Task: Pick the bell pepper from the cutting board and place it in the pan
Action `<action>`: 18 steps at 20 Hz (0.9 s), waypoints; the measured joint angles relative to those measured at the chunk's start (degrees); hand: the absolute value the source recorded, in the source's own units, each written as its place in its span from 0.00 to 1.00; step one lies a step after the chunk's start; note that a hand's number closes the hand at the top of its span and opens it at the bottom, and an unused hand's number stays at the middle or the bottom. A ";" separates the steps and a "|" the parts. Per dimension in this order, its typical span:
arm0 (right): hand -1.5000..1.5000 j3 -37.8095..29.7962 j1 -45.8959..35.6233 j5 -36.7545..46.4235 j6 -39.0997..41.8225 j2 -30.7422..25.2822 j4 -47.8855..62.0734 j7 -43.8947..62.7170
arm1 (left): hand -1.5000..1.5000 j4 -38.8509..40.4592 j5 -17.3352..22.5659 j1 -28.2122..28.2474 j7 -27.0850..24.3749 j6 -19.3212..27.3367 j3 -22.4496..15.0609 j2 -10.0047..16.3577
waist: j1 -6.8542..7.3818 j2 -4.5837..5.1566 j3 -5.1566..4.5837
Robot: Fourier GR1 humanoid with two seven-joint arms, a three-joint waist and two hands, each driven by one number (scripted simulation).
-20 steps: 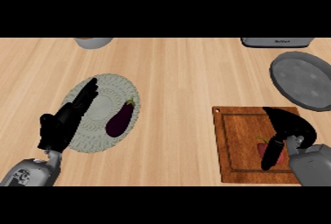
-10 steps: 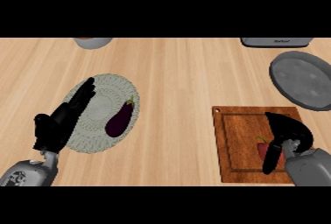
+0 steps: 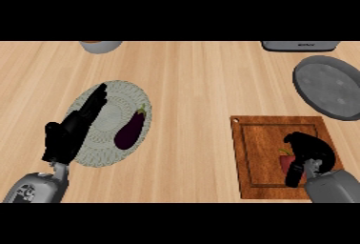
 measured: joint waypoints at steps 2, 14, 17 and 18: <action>1.00 0.24 0.40 1.13 0.39 0.37 0.66 -1.30 | 0.50 -0.38 -0.65 0.65 0.14 -0.08 0.26 -0.48 | 0.05 -0.16 -0.20; 1.00 -1.29 2.17 7.39 1.49 2.56 -0.97 -4.86 | 0.50 -2.31 -2.66 1.96 0.97 -3.42 3.23 -2.57 | -0.01 -0.29 -0.38; 1.00 -1.61 1.15 8.73 1.73 3.31 -4.24 -4.70 | 0.50 -2.42 -2.85 2.18 0.89 -4.45 4.11 -2.47 | -0.06 -0.16 -0.18; 1.00 -1.41 1.21 9.45 1.61 3.58 -5.48 -4.65 | 0.50 -1.88 -3.32 1.77 1.03 -4.32 3.90 -3.09 | -0.09 -0.12 -0.14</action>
